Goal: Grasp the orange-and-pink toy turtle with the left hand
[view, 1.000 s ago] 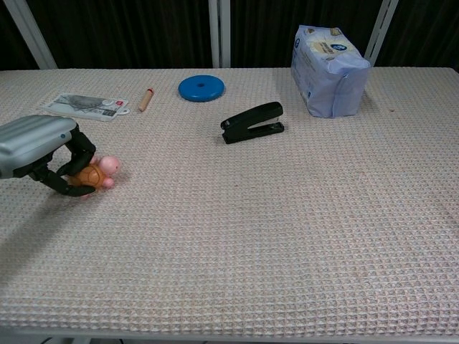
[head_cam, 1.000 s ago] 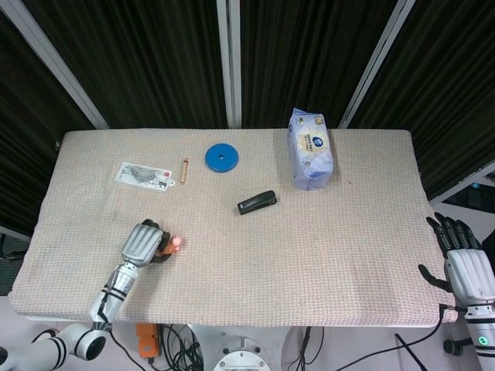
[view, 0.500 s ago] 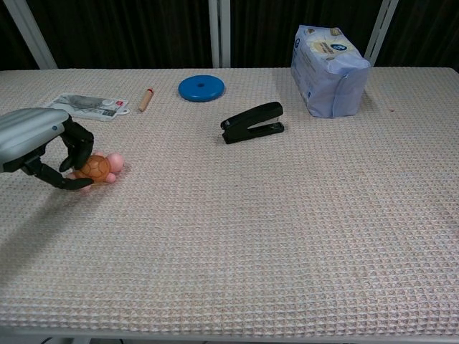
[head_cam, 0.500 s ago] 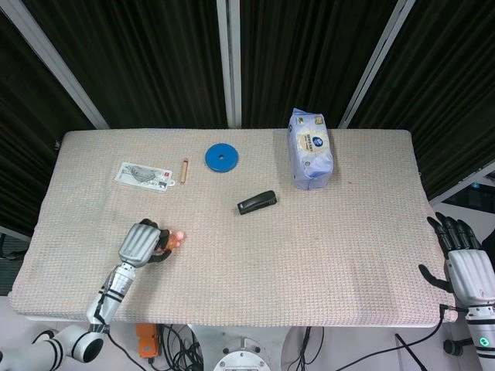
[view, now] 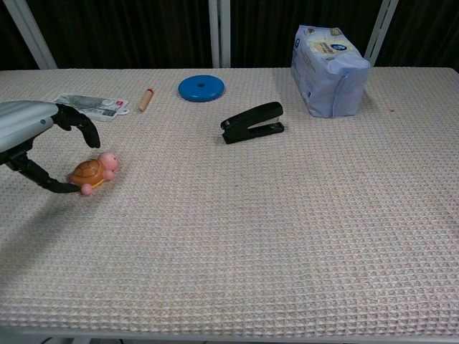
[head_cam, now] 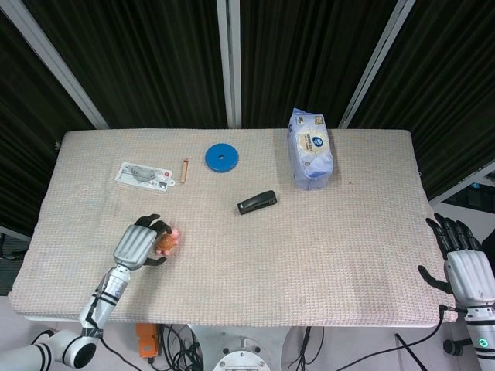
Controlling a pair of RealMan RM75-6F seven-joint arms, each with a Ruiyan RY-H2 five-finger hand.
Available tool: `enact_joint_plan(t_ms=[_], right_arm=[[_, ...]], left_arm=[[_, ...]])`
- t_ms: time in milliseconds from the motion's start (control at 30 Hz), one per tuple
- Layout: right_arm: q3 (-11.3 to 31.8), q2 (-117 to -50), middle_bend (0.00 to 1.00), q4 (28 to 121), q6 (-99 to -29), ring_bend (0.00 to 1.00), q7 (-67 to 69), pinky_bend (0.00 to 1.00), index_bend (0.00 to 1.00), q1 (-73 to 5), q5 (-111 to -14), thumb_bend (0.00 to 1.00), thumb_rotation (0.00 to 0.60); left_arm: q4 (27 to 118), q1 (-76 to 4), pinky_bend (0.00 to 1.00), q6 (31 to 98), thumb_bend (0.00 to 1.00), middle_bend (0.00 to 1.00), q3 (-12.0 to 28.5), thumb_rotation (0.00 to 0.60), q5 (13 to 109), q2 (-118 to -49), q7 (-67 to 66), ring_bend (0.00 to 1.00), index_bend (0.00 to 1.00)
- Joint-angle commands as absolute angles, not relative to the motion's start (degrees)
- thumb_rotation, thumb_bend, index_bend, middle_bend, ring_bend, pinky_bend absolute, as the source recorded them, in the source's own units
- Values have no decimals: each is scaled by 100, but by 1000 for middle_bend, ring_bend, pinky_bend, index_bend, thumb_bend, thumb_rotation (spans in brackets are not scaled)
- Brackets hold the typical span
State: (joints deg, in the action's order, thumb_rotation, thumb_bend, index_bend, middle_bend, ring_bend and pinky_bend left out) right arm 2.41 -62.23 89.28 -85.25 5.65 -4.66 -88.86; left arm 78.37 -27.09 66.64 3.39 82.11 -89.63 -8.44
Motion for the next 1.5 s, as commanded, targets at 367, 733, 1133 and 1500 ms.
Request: enact_joint_plan(t_ms=[367,733,1133,1500], right_arm=[[265,-6245,0,8849,-8400,0,614,0,0,-497,-8770,161,600],[267,-6246,0,8810,-8367,0,635,0,0,-494,-8729,161,600],[276,-6229,0,8843,-8384,0,624,0,0,-493,-8738,161,600],[269,-6207,0,8879,-8440,0,622,0,0,-479,-8794,161,600]], left_arm=[[7096,-2952,262,6301,115,383,407,600,8128,-9376,-780,163,404],[6777,-2988,763,6136,274,676,452,600,7918,-9591,-792,560,650],[6684,-3008,888,6168,348,782,468,600,7929,-9642,-706,667,757],[7200,-2928,524,6484,144,363,360,600,8249,-9263,-474,282,370]])
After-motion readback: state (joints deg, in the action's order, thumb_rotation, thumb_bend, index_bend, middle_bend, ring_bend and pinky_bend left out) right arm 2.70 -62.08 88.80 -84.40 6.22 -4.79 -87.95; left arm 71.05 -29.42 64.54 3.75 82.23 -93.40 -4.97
